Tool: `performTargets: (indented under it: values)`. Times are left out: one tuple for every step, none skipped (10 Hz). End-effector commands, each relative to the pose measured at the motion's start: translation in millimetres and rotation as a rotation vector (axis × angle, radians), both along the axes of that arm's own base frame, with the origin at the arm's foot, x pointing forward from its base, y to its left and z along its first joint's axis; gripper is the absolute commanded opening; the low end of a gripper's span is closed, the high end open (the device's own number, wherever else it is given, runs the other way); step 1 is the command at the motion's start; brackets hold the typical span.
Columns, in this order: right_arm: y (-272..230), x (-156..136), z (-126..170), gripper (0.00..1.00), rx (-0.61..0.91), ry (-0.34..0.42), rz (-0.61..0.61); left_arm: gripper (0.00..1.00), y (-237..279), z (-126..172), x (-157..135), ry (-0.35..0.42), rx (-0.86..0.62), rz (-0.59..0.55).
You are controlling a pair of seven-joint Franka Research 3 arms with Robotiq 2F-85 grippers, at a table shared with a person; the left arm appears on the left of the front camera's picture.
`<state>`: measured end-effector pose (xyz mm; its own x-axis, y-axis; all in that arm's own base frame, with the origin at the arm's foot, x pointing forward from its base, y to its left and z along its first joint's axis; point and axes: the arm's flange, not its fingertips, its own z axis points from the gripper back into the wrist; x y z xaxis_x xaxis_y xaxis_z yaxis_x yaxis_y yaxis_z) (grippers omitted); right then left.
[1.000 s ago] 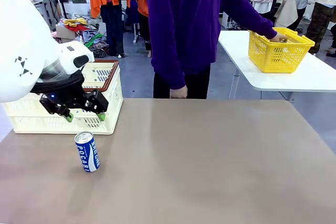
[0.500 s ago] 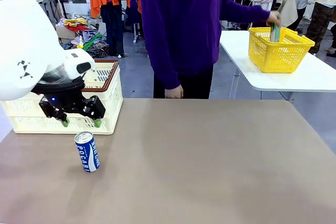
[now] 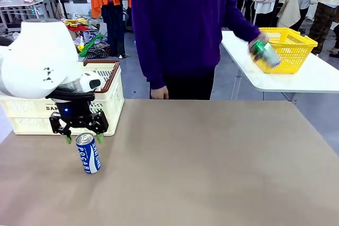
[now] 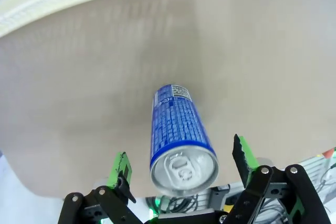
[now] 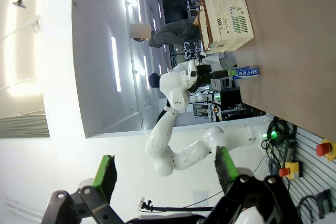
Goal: Place the drinks into the Shopping basket.
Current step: Pick up one drink and place it into the Shopping basket.
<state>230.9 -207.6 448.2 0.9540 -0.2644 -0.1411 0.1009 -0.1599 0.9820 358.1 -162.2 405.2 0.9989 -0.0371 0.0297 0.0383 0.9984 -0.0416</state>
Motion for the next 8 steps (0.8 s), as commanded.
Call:
performTargets:
  values:
    - [-1,-1,6,1.00,0.013,0.008,0.000,1.00,-7,-6,8,0.031,0.015,0.033]
    - [-1,-1,6,1.00,0.013,0.008,0.000,1.00,-6,-15,11,0.052,0.031,0.051]
    - [-1,-1,6,1.00,0.013,0.008,0.000,1.00,-4,-25,13,0.072,0.046,0.065]
    - [-1,-1,6,1.00,0.013,0.008,0.000,1.00,-2,-31,14,0.087,0.049,0.072]
    - [-1,-1,6,1.00,0.013,0.008,0.000,1.00,-1,-31,14,0.091,0.044,0.074]
    - [-1,-1,6,1.00,0.013,0.008,0.000,1.00,0,-31,14,0.092,0.035,0.073]
    - [-1,-1,6,1.00,0.013,0.008,0.000,1.00,0,-31,14,0.099,0.019,0.056]
    - [-1,-1,6,1.00,0.013,0.008,0.000,1.00,-1,-33,14,0.106,0.015,0.057]
